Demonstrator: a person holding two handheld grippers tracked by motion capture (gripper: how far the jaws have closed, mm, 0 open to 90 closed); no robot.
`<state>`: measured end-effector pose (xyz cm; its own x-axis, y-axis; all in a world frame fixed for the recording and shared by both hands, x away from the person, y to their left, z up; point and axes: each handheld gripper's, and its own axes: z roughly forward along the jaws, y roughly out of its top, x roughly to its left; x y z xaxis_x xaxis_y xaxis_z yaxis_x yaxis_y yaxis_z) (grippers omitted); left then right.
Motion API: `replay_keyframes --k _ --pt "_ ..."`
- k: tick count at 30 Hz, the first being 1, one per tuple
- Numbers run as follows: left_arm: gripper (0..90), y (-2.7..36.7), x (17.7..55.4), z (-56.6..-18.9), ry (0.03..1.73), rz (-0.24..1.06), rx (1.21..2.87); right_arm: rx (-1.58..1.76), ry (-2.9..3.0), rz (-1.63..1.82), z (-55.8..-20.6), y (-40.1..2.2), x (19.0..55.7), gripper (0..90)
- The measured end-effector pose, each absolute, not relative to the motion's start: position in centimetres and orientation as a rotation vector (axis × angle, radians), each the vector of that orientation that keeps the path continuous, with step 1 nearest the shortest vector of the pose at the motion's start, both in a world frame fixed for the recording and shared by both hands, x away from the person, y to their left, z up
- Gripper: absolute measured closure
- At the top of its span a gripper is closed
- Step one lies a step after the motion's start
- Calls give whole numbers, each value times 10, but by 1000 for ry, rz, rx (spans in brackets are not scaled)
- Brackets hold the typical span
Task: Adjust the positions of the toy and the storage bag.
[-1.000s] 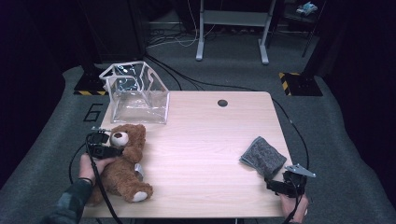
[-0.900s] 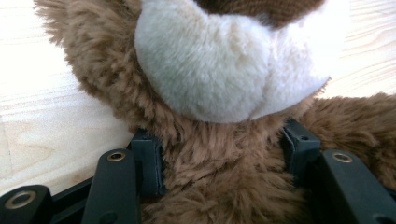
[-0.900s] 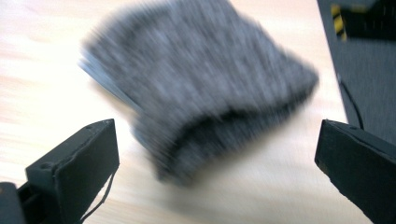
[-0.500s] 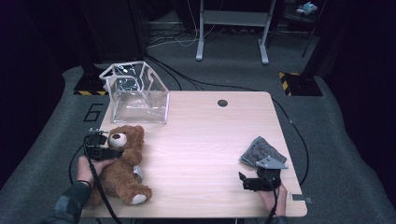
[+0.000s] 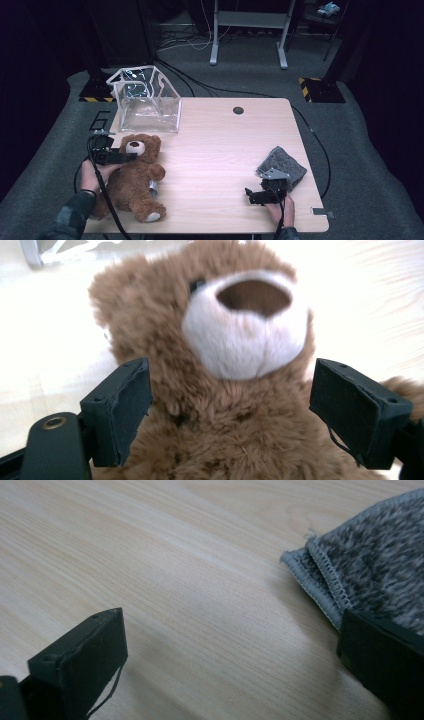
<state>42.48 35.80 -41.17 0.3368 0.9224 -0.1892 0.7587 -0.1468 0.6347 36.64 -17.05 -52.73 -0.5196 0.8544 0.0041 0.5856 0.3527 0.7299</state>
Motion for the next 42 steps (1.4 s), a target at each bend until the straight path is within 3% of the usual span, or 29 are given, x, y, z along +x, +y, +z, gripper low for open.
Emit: replay_keyframes --k 19,42 --pt "148 320 460 -359 1346 455 2005 1285 2245 938 -530 -169 368 0" --pt "166 295 522 -339 1313 530 1970 1296 2236 954 -530 -170 369 9"
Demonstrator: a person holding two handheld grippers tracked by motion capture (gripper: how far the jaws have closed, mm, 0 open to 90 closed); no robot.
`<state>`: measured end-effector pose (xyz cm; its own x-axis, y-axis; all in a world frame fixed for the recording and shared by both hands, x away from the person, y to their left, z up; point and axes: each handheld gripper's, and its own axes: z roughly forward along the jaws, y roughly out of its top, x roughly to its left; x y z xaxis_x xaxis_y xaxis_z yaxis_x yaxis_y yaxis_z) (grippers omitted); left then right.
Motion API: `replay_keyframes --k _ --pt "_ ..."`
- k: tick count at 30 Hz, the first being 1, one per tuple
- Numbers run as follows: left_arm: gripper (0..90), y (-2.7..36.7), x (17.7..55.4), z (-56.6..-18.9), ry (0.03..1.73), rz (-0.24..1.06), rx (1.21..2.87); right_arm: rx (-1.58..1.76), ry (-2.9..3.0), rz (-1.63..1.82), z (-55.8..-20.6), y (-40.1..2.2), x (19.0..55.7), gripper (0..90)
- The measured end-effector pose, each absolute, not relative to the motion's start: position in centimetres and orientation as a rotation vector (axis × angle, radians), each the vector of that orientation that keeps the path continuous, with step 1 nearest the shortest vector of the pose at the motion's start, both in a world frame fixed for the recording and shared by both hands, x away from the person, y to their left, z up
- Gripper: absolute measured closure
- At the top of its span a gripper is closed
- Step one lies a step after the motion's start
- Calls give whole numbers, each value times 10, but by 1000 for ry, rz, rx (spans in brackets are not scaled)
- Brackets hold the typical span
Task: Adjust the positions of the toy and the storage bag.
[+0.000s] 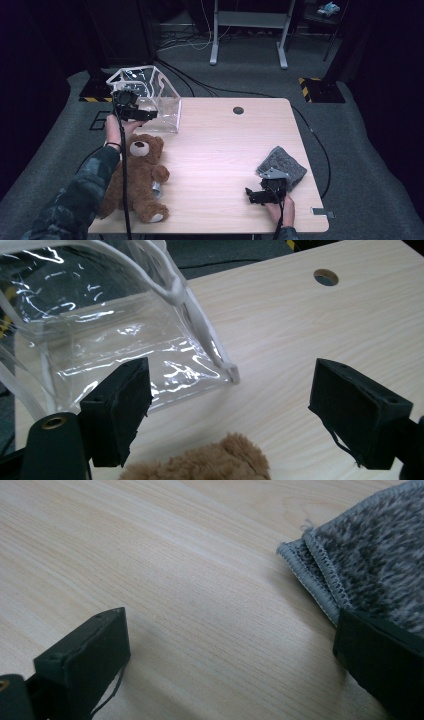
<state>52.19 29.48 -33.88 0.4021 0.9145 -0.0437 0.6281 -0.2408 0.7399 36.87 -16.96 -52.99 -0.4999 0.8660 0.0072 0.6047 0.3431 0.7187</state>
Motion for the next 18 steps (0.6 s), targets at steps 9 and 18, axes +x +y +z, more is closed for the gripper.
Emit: replay_keyframes --k 9,18 --pt "238 294 554 -334 1347 590 1973 1283 2244 951 -530 -171 369 13" --pt "266 281 578 -336 1400 618 1976 1282 2244 955 -530 -171 369 18"
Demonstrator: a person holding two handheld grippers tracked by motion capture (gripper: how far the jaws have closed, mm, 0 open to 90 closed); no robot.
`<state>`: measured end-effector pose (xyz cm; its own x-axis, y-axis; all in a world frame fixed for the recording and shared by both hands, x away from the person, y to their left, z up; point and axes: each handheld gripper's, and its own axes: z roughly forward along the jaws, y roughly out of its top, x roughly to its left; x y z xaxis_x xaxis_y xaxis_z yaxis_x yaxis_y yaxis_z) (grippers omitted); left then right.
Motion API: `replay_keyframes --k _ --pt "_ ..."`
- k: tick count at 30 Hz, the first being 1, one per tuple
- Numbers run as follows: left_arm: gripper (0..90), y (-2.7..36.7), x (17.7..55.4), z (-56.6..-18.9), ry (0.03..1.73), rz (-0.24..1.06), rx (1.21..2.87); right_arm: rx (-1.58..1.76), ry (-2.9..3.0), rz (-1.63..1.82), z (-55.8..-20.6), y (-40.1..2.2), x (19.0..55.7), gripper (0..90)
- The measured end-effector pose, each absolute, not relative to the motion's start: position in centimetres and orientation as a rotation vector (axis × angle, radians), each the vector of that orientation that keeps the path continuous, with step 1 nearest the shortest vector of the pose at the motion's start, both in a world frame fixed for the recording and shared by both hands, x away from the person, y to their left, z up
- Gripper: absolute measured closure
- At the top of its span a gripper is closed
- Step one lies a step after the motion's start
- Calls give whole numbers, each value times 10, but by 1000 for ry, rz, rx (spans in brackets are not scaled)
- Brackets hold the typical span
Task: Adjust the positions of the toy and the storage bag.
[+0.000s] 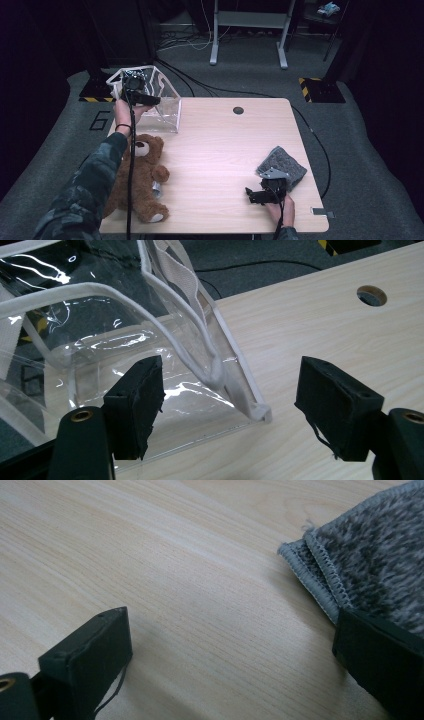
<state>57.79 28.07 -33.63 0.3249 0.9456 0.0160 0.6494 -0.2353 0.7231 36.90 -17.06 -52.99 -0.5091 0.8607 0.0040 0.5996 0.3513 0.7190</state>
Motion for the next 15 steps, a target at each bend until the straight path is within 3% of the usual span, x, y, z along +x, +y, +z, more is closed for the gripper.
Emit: replay_keyframes --k 7,11,15 --pt "363 277 592 -347 1462 641 2015 1281 2244 954 -530 -171 369 23" --pt "563 277 594 -352 1478 616 1994 1293 2237 962 -530 -170 369 30" --pt "700 277 594 -353 1435 595 1975 1286 2240 960 -530 -170 369 32"
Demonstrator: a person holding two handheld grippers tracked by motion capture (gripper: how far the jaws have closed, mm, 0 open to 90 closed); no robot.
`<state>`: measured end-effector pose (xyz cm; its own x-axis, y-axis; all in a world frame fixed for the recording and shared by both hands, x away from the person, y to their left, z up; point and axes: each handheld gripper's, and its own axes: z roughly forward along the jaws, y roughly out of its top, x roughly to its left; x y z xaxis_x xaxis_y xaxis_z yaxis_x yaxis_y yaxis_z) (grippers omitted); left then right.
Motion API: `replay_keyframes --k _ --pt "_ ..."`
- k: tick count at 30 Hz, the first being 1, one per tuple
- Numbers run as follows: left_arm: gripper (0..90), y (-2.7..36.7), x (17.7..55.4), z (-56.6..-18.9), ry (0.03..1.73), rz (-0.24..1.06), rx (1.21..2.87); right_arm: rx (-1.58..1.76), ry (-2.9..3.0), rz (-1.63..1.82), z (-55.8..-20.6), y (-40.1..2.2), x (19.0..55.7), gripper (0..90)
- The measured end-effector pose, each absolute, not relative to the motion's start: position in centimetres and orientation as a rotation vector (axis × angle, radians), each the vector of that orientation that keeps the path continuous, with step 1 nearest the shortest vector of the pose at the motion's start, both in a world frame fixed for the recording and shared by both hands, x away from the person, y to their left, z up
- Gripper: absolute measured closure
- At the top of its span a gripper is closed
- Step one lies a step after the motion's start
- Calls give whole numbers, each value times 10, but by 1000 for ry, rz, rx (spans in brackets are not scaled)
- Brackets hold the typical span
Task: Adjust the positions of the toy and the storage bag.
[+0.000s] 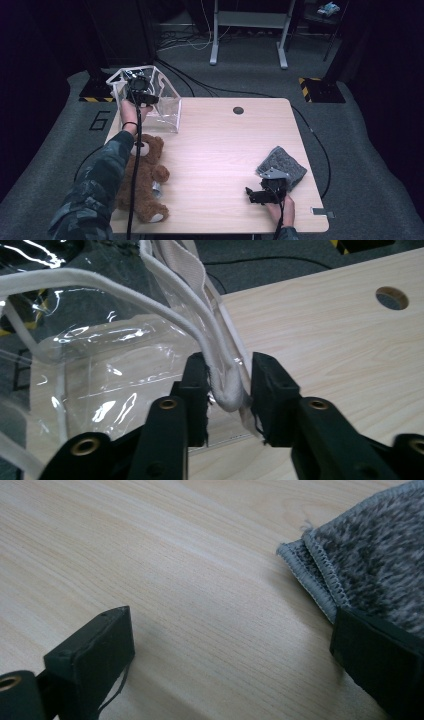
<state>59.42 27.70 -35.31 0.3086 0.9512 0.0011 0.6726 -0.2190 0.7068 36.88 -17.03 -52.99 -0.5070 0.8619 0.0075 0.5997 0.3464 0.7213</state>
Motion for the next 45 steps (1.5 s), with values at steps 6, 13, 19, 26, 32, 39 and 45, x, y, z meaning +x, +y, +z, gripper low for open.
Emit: replay_keyframes --k 6,13,19,26,32,39,45 --pt "763 273 595 -353 1392 590 1977 1287 2239 960 -530 -170 369 33" --pt "767 269 598 -353 1349 573 1999 1287 2240 960 -530 -170 369 35" --pt "764 257 598 -353 1285 549 2023 1285 2238 957 -530 -171 369 37" --pt "763 243 596 -353 1253 523 2032 1285 2237 956 -530 -171 369 38" --pt "762 230 594 -353 1210 504 2053 1286 2236 954 -530 -171 369 39" --pt "760 215 591 -352 1159 480 2088 1285 2238 955 -530 -171 369 42" --pt "758 203 589 -351 1104 456 2121 1285 2234 957 -530 -171 369 42"
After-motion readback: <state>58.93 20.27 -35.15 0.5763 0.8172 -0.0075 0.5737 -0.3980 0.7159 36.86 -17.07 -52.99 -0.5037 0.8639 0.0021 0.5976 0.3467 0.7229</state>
